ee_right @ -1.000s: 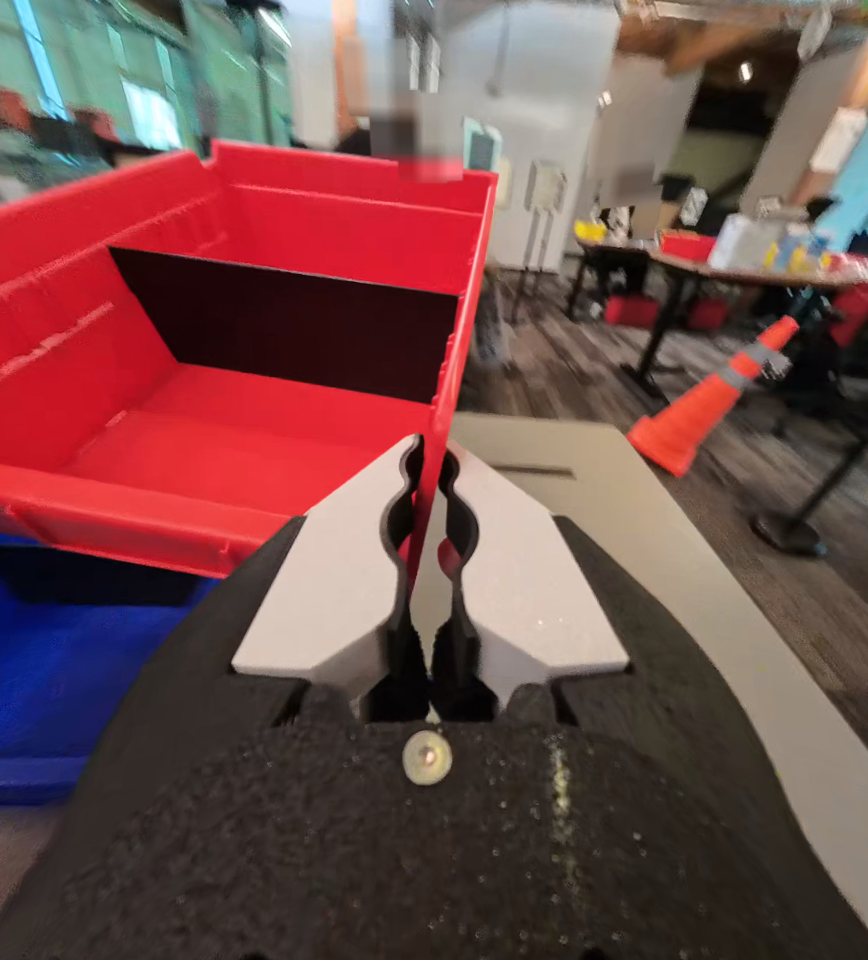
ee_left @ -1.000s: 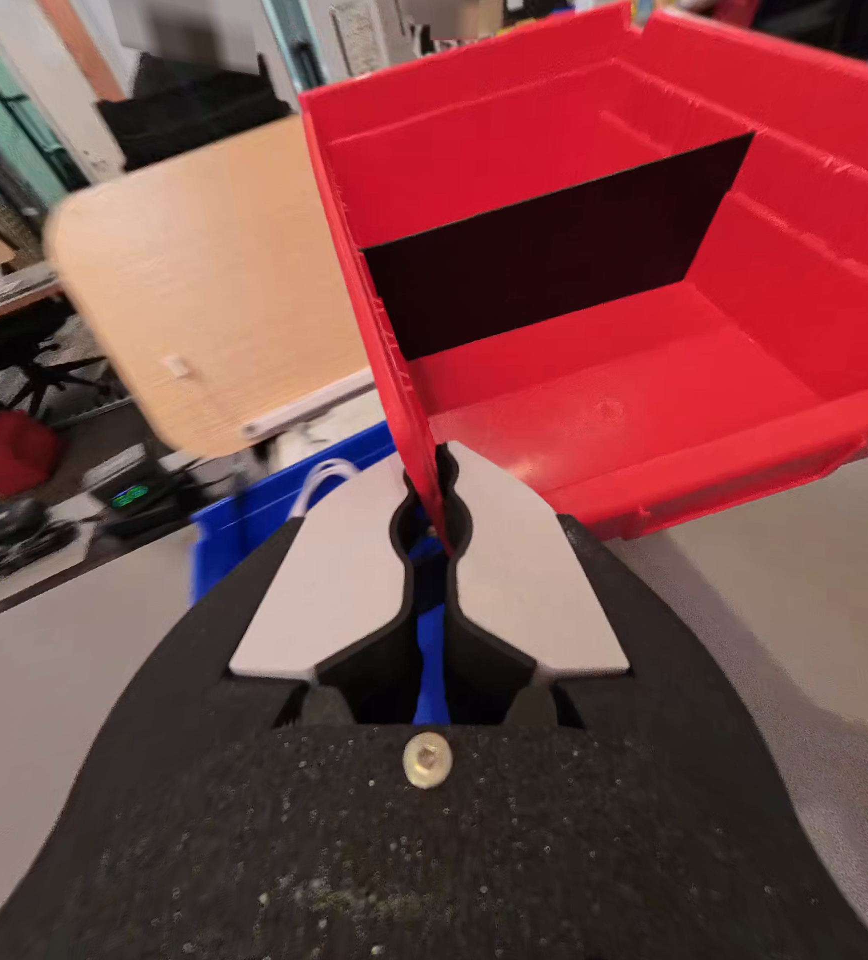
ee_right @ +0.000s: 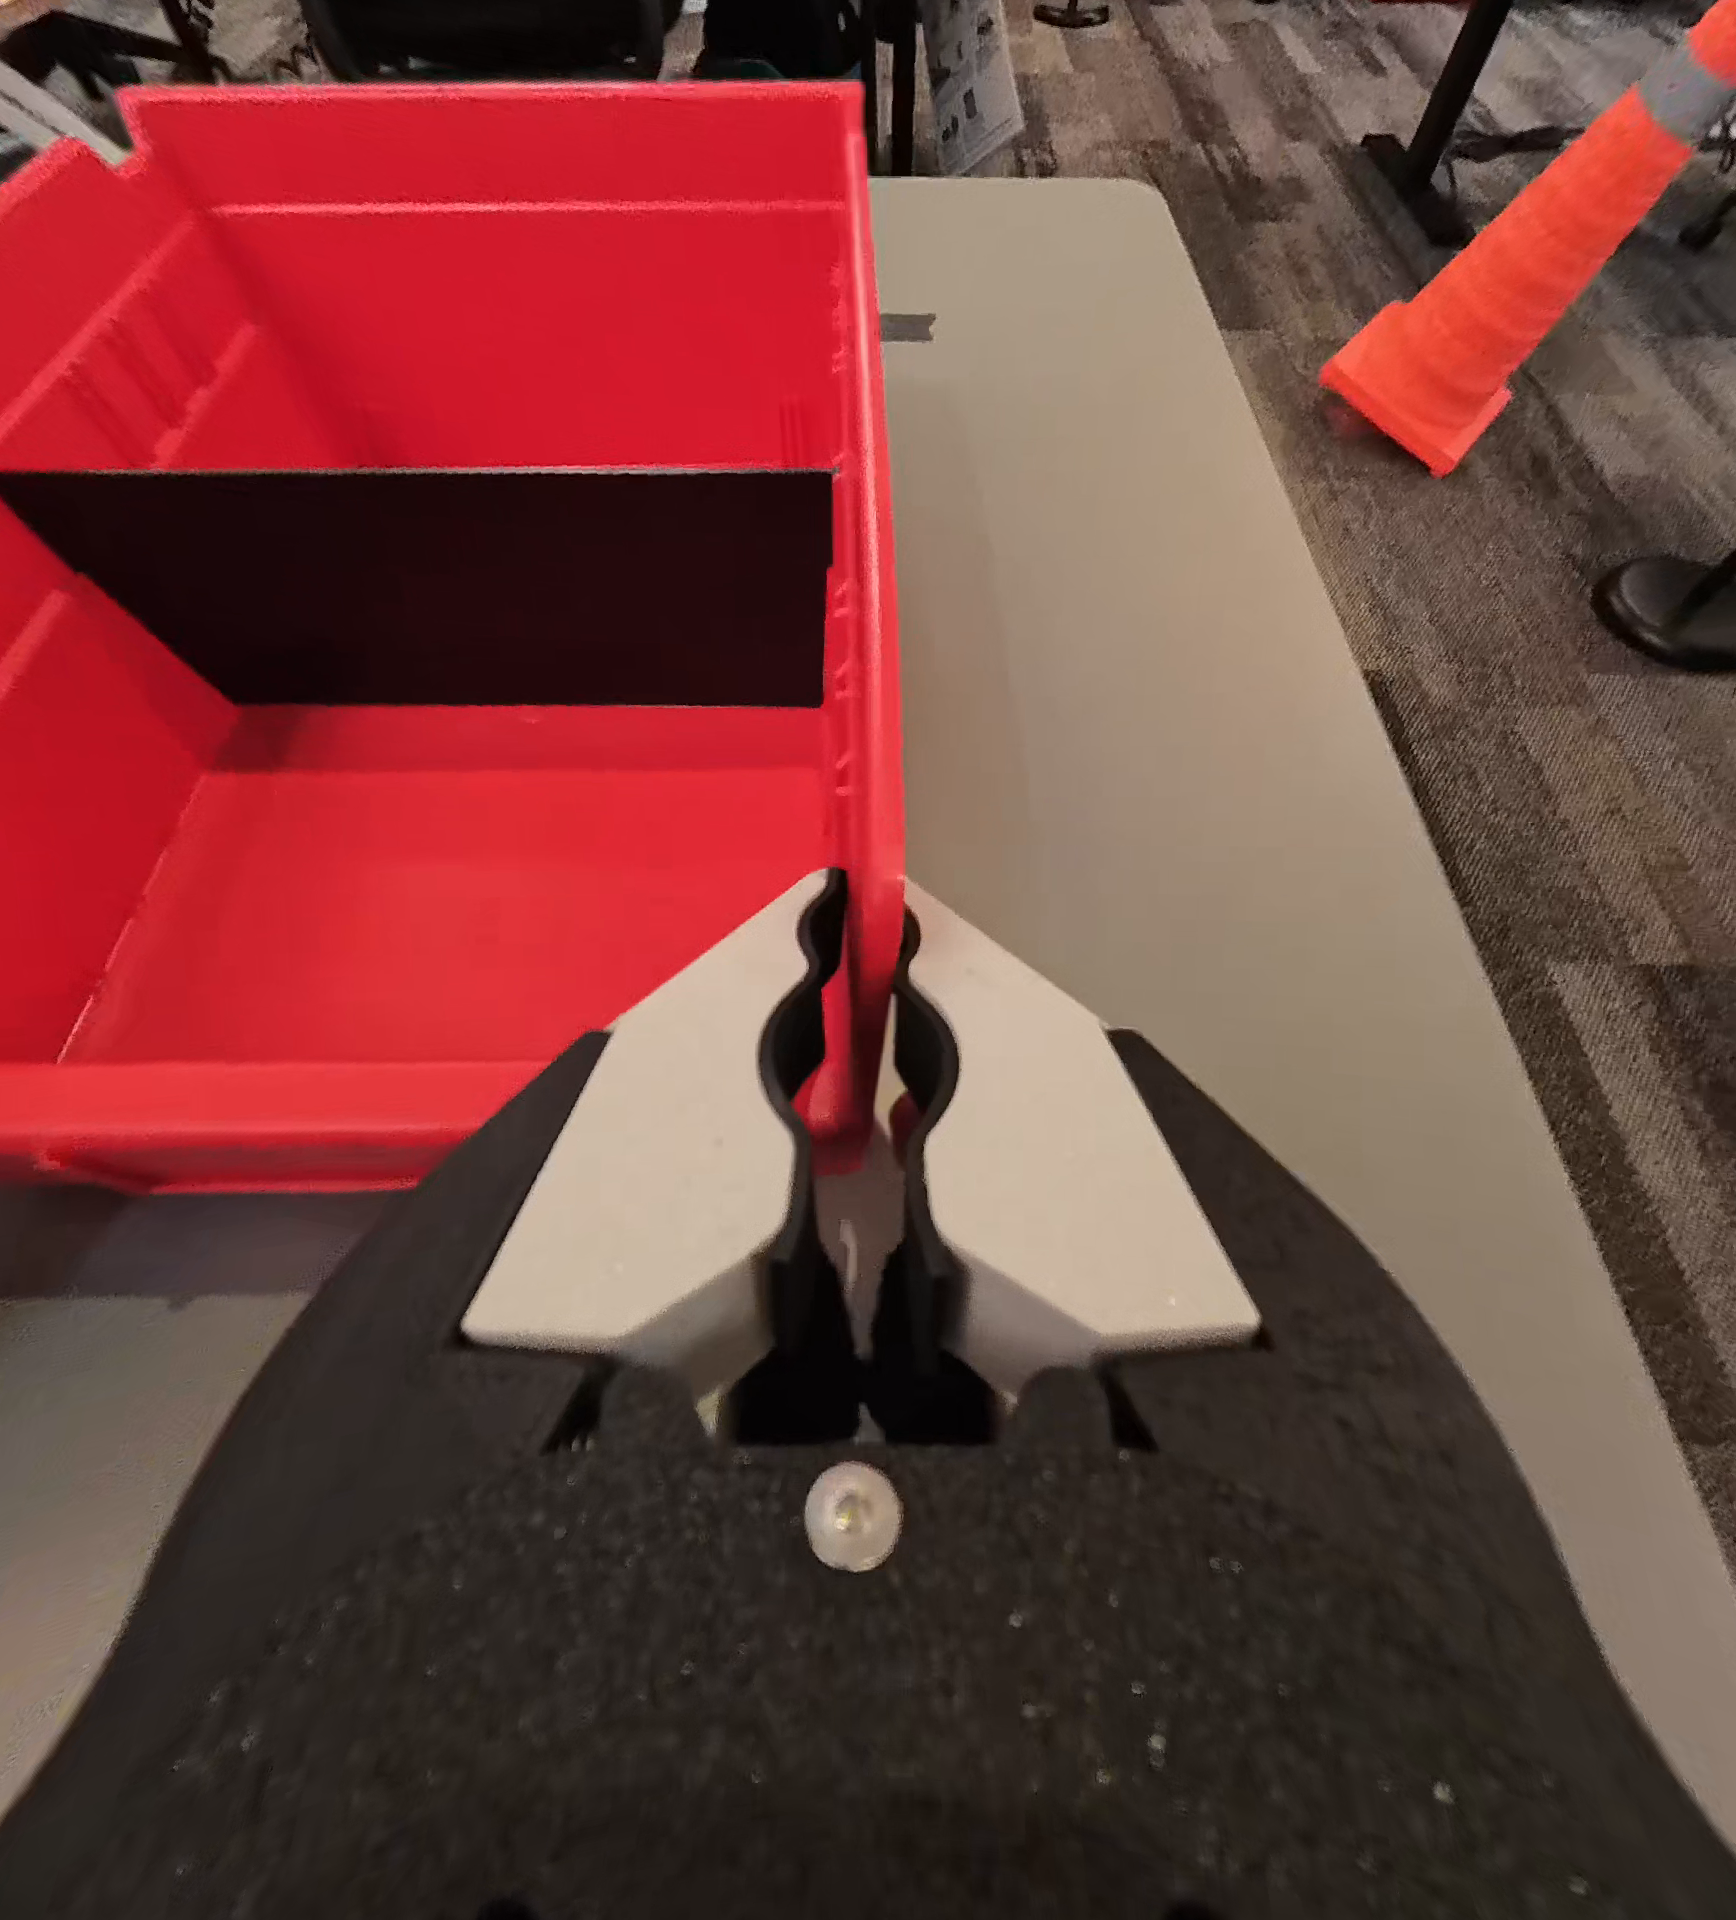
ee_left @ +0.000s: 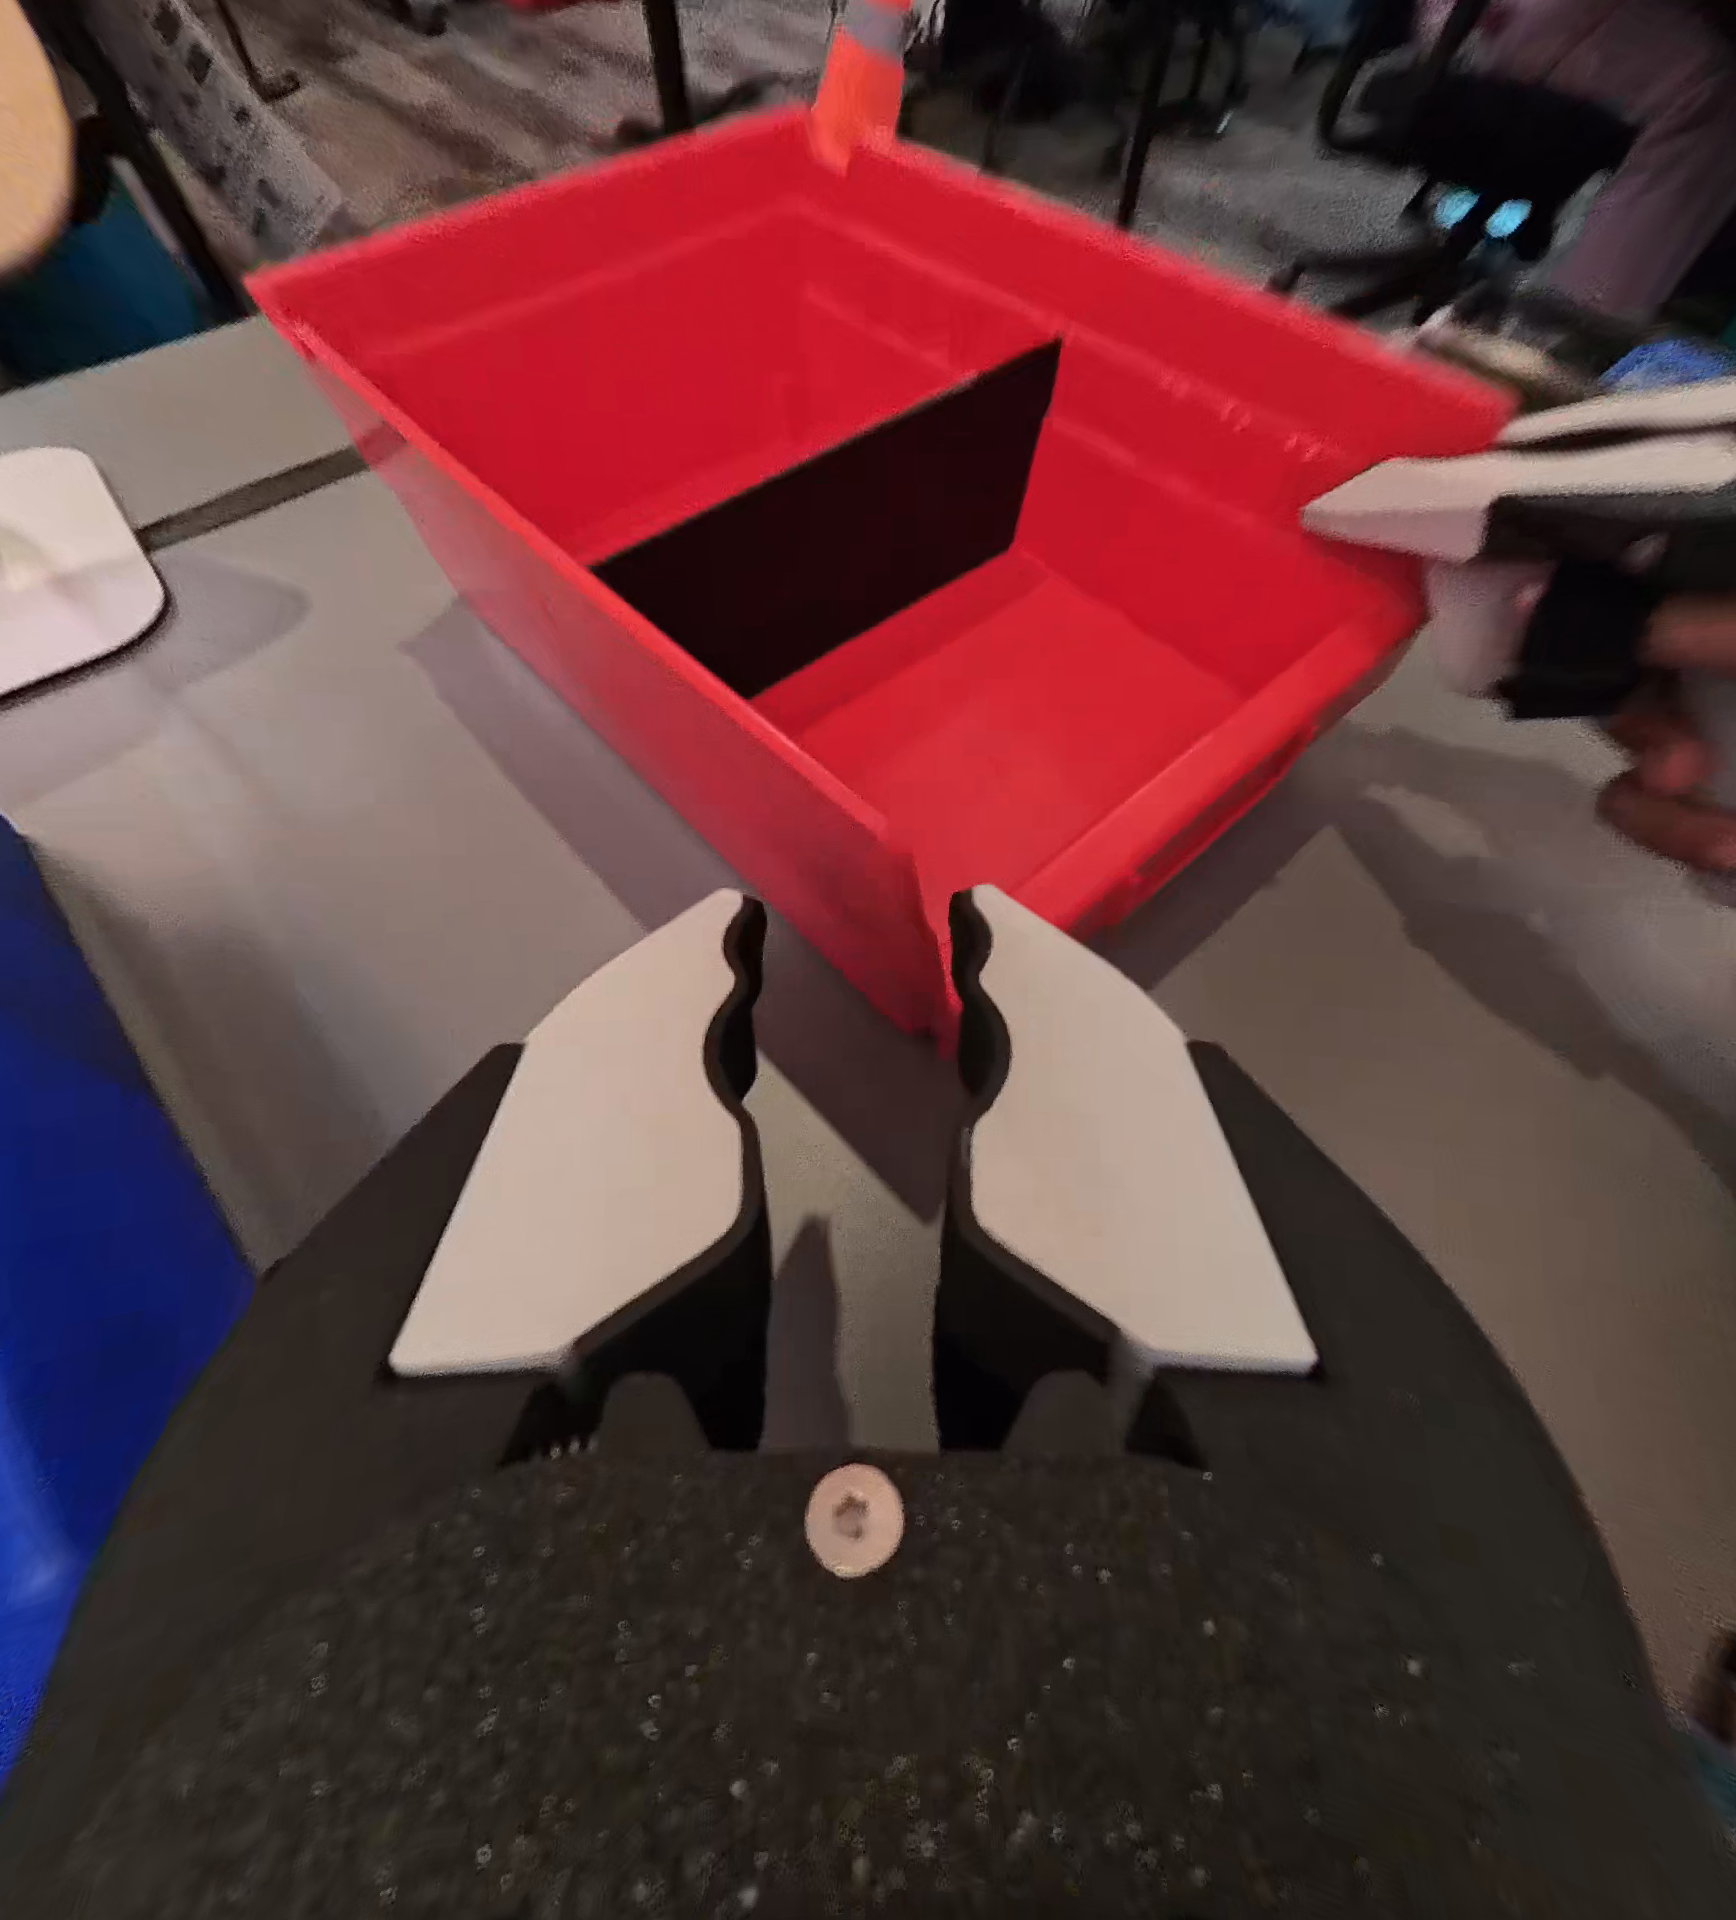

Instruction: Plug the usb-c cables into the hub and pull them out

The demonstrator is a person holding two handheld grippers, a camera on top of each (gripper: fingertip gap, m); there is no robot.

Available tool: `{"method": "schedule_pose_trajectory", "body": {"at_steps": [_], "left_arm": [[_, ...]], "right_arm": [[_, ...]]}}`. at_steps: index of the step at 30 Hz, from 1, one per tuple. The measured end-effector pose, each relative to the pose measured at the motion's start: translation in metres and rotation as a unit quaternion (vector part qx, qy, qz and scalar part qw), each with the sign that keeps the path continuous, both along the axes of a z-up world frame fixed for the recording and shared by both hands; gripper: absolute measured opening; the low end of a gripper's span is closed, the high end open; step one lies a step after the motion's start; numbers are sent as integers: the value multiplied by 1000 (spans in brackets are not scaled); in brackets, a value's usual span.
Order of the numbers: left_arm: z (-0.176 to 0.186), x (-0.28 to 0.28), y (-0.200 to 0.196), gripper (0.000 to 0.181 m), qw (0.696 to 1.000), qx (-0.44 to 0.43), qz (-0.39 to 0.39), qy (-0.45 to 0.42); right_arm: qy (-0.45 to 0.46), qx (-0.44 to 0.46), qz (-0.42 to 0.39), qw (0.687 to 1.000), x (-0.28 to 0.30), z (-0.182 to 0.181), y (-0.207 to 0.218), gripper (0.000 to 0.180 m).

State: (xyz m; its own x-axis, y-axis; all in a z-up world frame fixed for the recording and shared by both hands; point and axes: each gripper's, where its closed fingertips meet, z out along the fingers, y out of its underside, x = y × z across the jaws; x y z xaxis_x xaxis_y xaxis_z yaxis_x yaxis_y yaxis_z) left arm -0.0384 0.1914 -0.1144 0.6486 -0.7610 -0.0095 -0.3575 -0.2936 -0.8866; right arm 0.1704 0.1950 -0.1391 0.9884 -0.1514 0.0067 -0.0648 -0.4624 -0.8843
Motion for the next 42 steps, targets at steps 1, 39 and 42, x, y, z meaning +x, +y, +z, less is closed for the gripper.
{"method": "schedule_pose_trajectory", "body": {"at_steps": [1, 39, 42], "left_arm": [[15, -8, -5, 34, 1000, -2, -7, -21], [-15, -559, 109, 2, 934, -28, 355, 7], [-23, -567, 118, 2, 935, -56, 349, -4]], "right_arm": [[-9, 11, 3, 1000, 0, 5, -1, 5], [-23, 58, 136, 989, -572, 13, 90, 6], [10, 36, 124, 992, -581, 5, 103, 6]]}}
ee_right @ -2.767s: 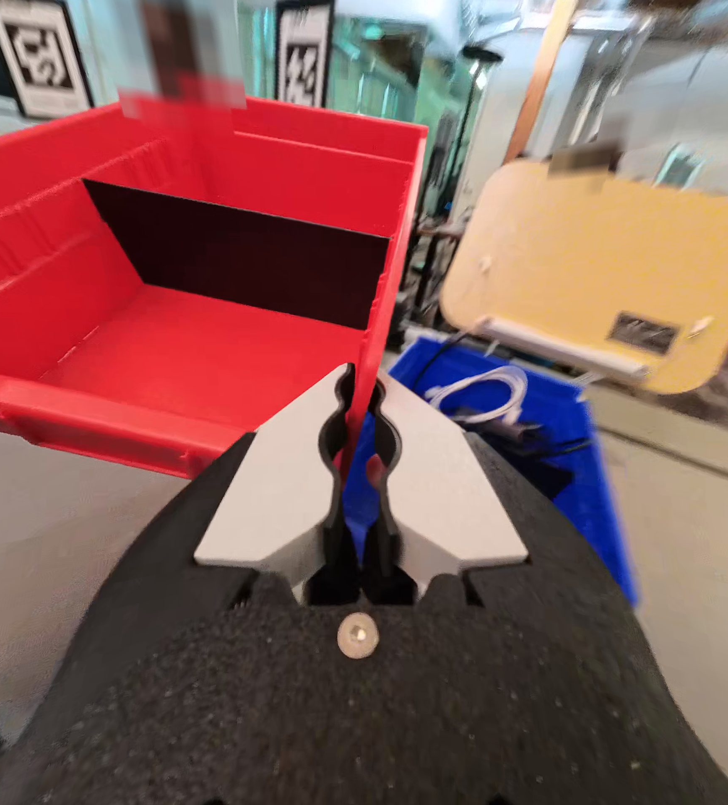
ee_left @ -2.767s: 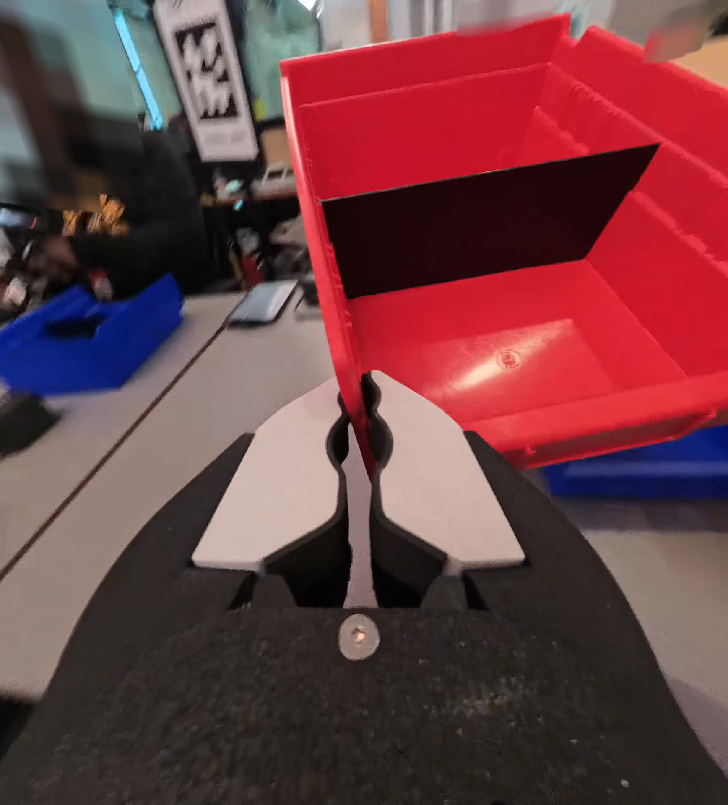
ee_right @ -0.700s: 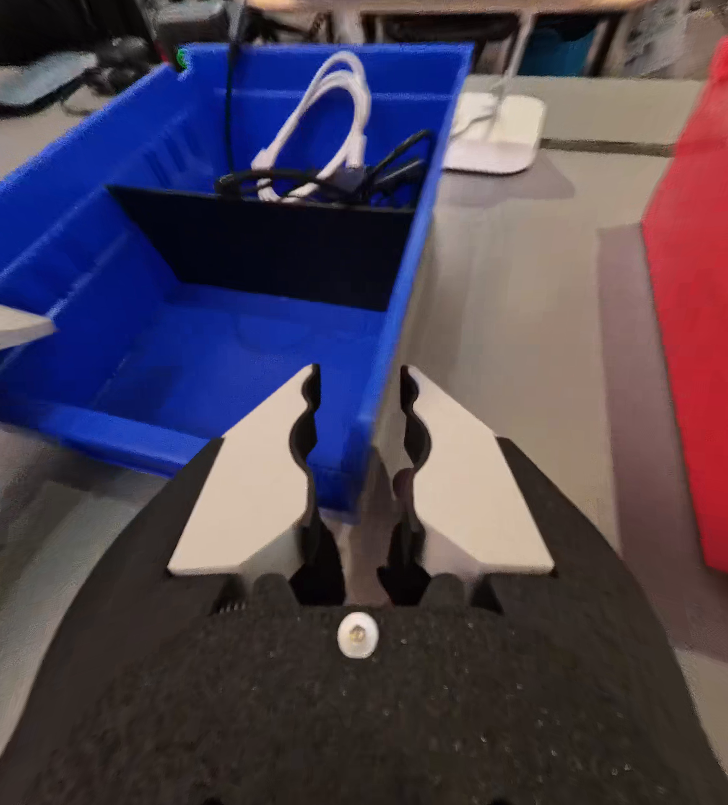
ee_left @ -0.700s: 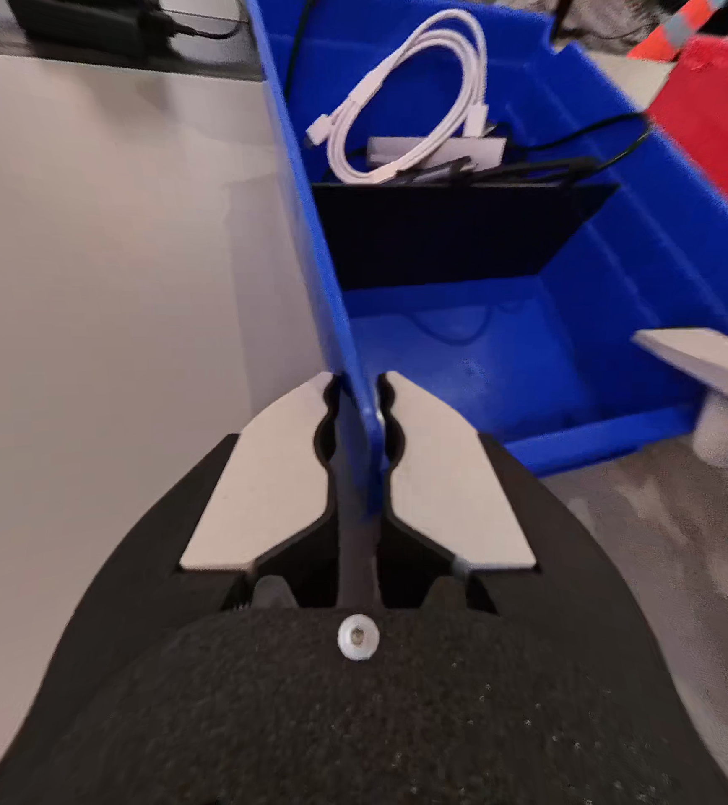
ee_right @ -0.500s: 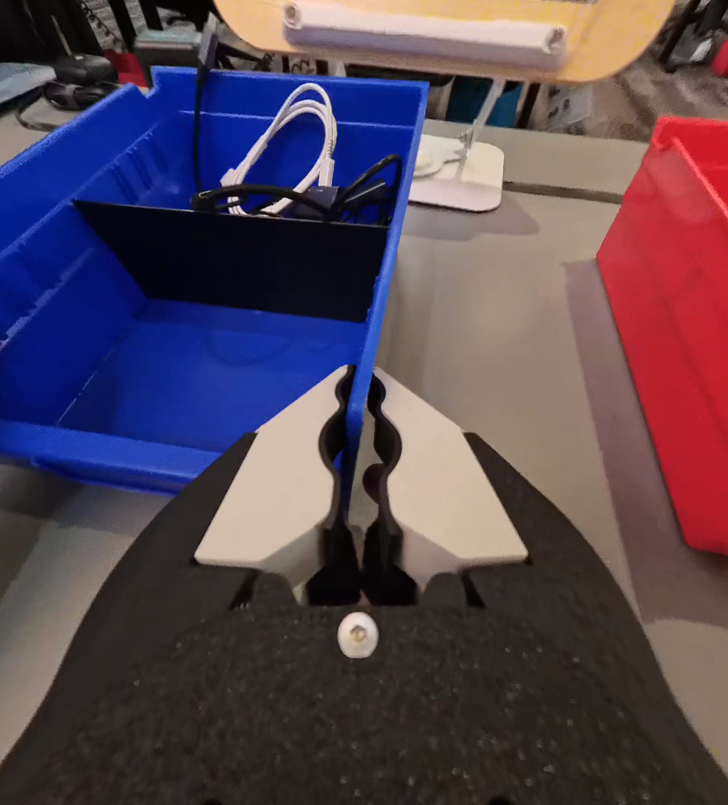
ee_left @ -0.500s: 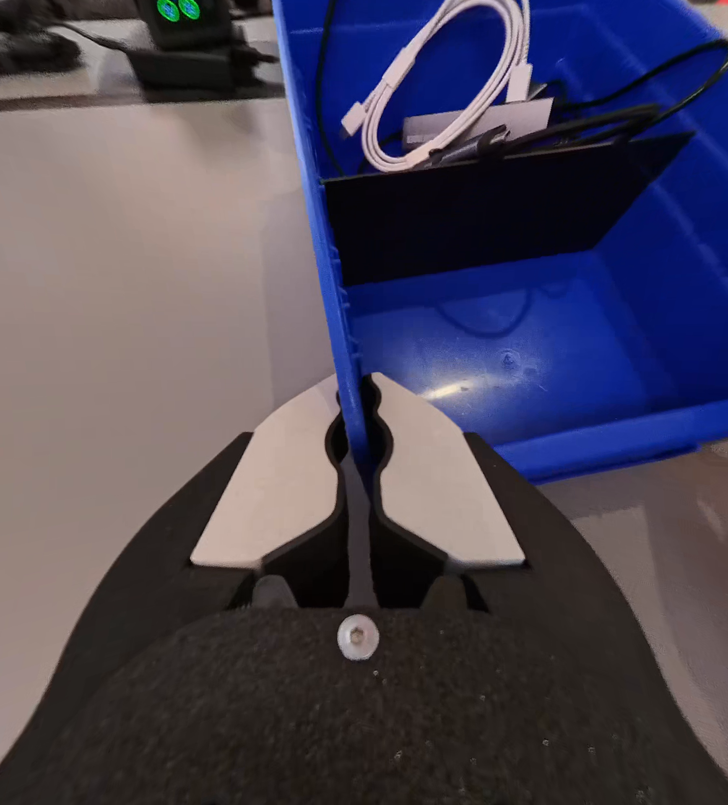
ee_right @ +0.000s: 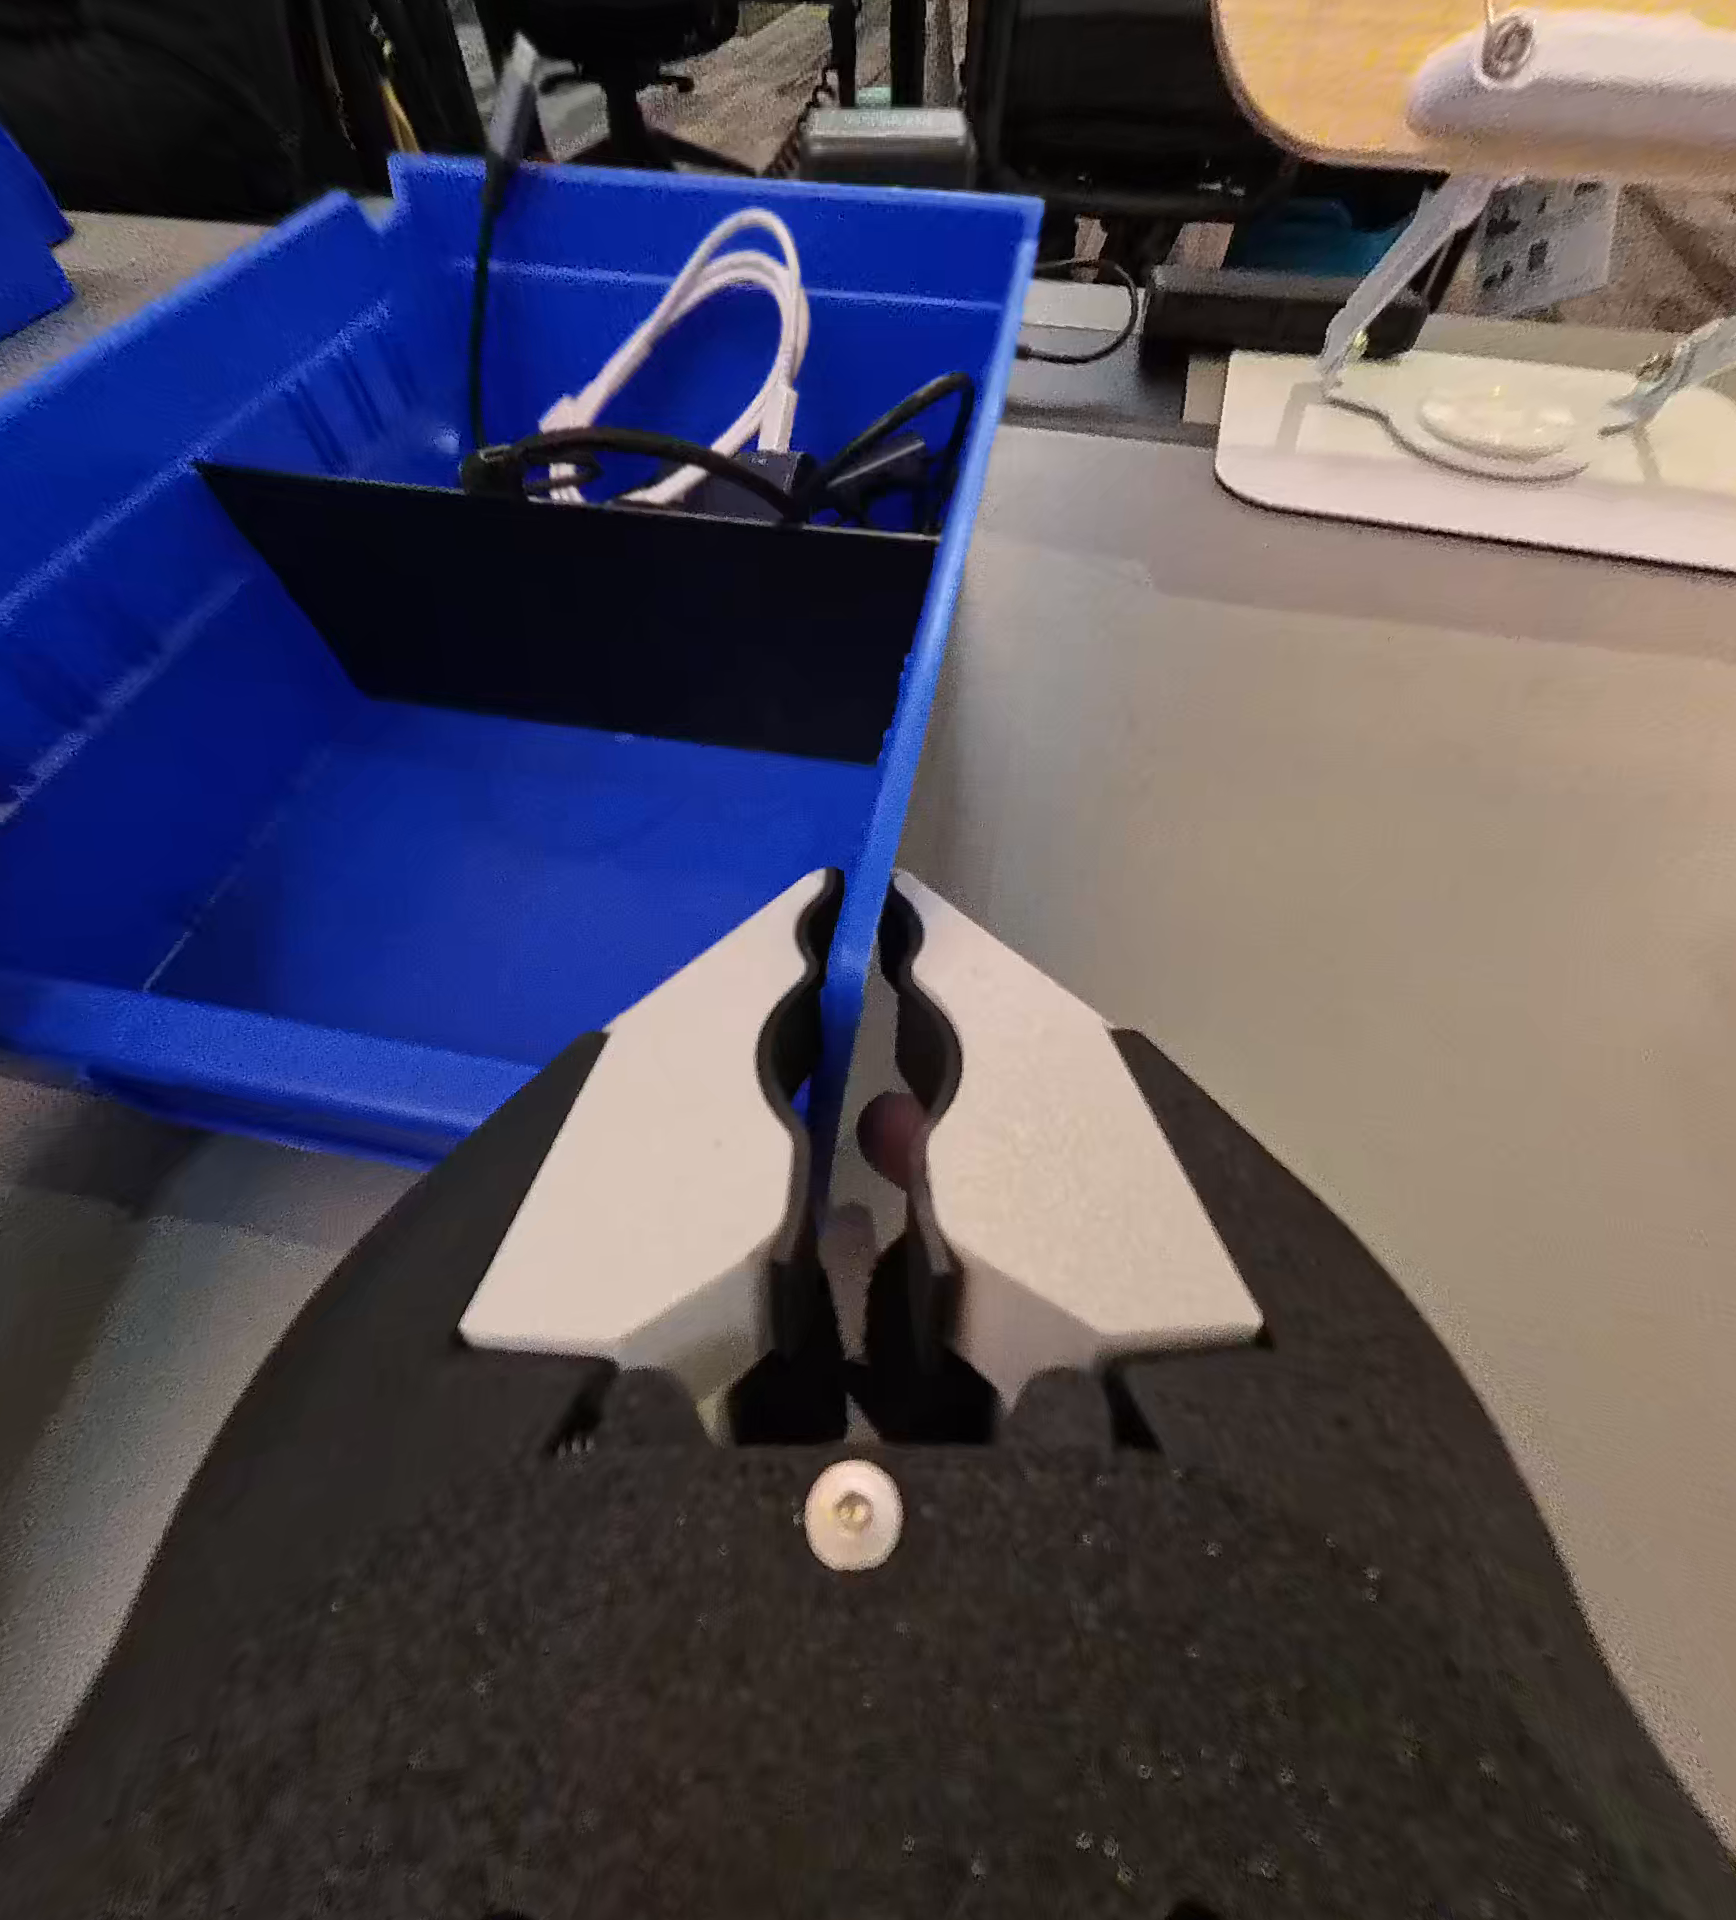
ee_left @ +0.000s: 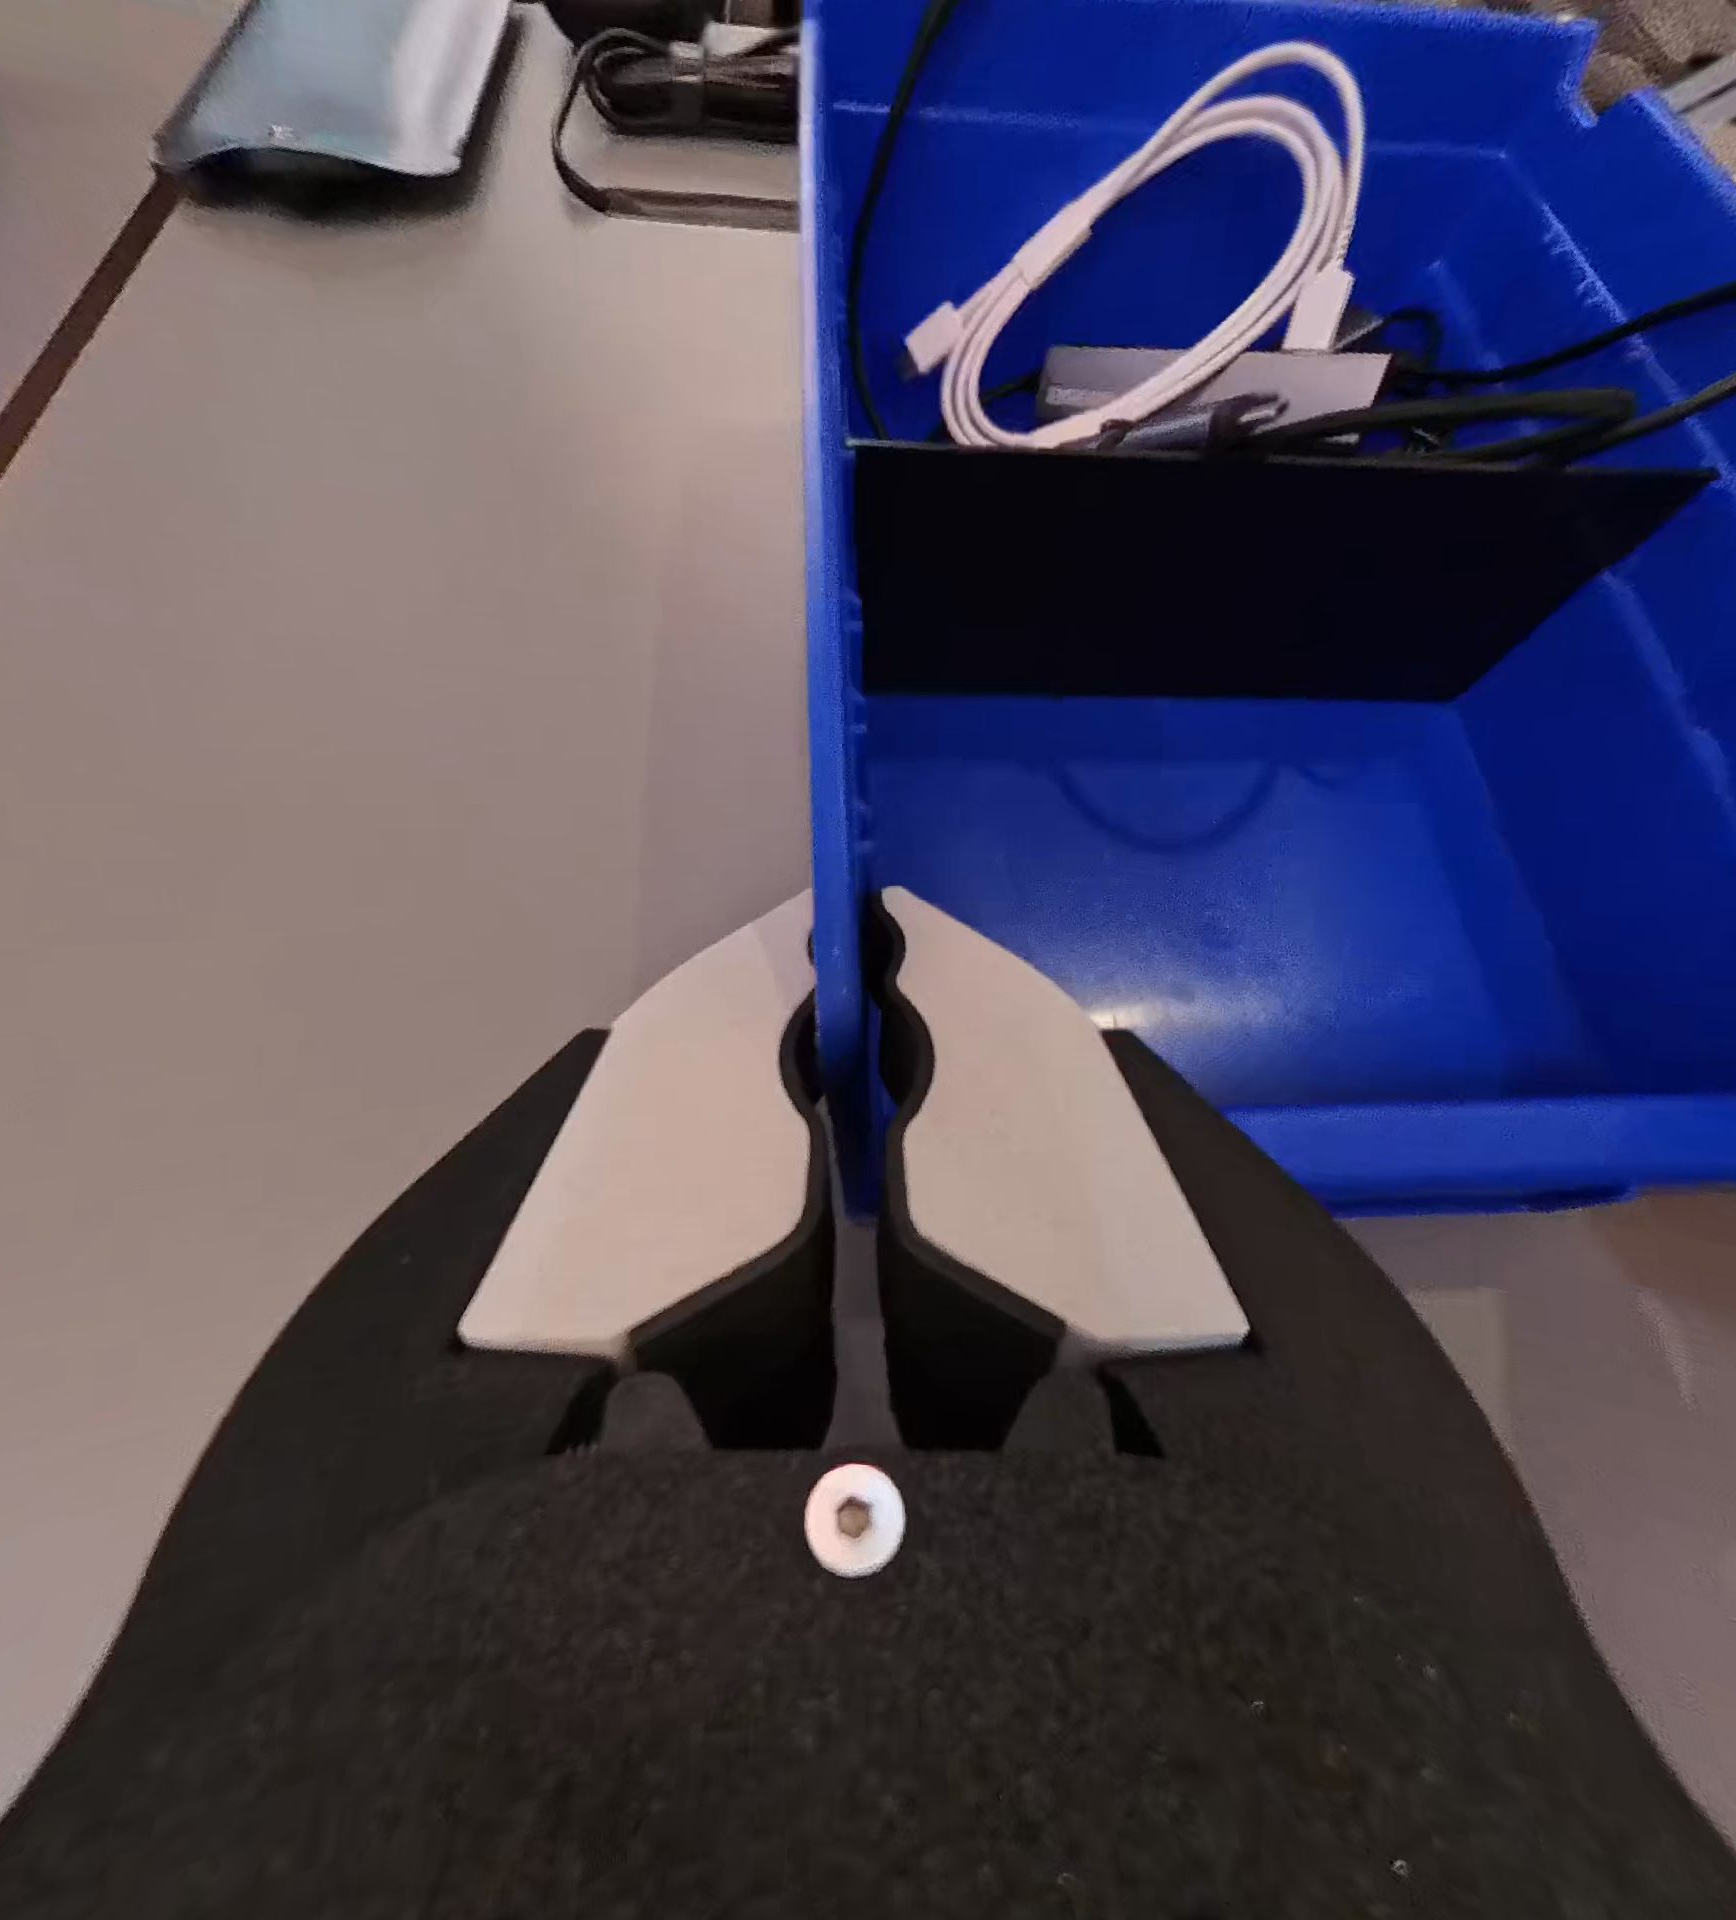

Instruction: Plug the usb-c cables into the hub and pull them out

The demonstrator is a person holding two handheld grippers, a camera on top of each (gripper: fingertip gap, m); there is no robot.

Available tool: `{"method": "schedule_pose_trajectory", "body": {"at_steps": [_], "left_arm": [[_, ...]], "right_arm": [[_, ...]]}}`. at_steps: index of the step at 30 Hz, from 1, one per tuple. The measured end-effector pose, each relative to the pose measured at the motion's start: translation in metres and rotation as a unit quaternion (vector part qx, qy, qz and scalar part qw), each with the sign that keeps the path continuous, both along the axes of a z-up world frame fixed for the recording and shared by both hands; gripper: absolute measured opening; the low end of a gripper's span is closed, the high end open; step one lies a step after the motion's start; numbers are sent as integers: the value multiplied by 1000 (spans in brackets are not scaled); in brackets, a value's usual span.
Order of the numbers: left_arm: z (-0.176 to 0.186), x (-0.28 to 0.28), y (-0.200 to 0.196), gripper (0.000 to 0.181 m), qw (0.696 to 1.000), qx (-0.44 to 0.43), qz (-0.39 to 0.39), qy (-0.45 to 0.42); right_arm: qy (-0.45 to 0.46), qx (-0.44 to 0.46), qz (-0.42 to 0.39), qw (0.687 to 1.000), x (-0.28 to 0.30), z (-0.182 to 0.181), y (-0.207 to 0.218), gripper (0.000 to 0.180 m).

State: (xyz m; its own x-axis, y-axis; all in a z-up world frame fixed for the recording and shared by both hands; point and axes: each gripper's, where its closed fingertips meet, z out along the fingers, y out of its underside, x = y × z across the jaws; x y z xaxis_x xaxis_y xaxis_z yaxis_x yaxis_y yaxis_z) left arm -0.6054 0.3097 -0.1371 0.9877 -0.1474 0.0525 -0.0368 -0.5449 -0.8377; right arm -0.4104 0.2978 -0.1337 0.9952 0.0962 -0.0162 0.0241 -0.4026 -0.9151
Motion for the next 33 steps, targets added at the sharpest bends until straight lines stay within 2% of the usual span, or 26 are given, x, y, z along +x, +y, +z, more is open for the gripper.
{"method": "schedule_pose_trajectory", "body": {"at_steps": [5, 6, 7, 8, 11, 14, 16, 18, 20, 21, 23, 24, 27, 29, 31, 33], "left_arm": [[2, -5, 5, 7, 993, -7, 68, -101], [3, -5, 4, 15, 991, -4, 67, -112], [5, -7, 1, 23, 991, 0, 70, -118], [9, -11, -2, 28, 989, 8, 78, -123], [30, -20, -17, 35, 984, 59, 99, -136], [49, 2, -46, 18, 980, 95, 67, -162], [56, 27, -68, 17, 976, 89, 49, -192], [51, 56, -89, 21, 977, 65, 30, -203], [31, 86, -109, 37, 980, 32, 10, -197], [20, 99, -117, 37, 982, 27, 2, -190], [5, 116, -124, 43, 984, 47, -7, -170], [4, 125, -122, 52, 985, 62, -19, -159], [16, 143, -111, 48, 986, 91, -53, -129], [20, 149, -104, 49, 985, 106, -66, -116], [19, 152, -101, 51, 985, 103, -74, -120], [13, 153, -100, 55, 986, 85, -76, -124]], "right_arm": [[36, -15, 86, 996, -13, 2, -1, 18], [45, -17, 107, 993, -14, 4, -6, 28], [52, -15, 125, 991, -12, 8, -11, 46], [54, -13, 128, 990, -4, 11, -18, 53], [73, -5, 149, 986, 25, 16, -51, 58], [89, 2, 152, 984, 74, 14, -85, 61], [129, 11, 120, 984, 124, 22, -101, 50], [198, 49, 110, 973, 180, 48, -116, 48], [252, 118, 100, 955, 246, 79, -127, 44], [244, 131, 65, 959, 287, 83, -128, 42], [157, 135, -3, 978, 368, 74, -132, 42], [106, 129, -33, 985, 404, 67, -138, 44], [0, 114, -122, 986, 484, 40, -159, 48], [2, 87, -135, 987, 498, 21, -162, 49], [25, 70, -113, 991, 489, 16, -157, 51], [2, 73, -101, 992, 479, 15, -150, 51]]}}
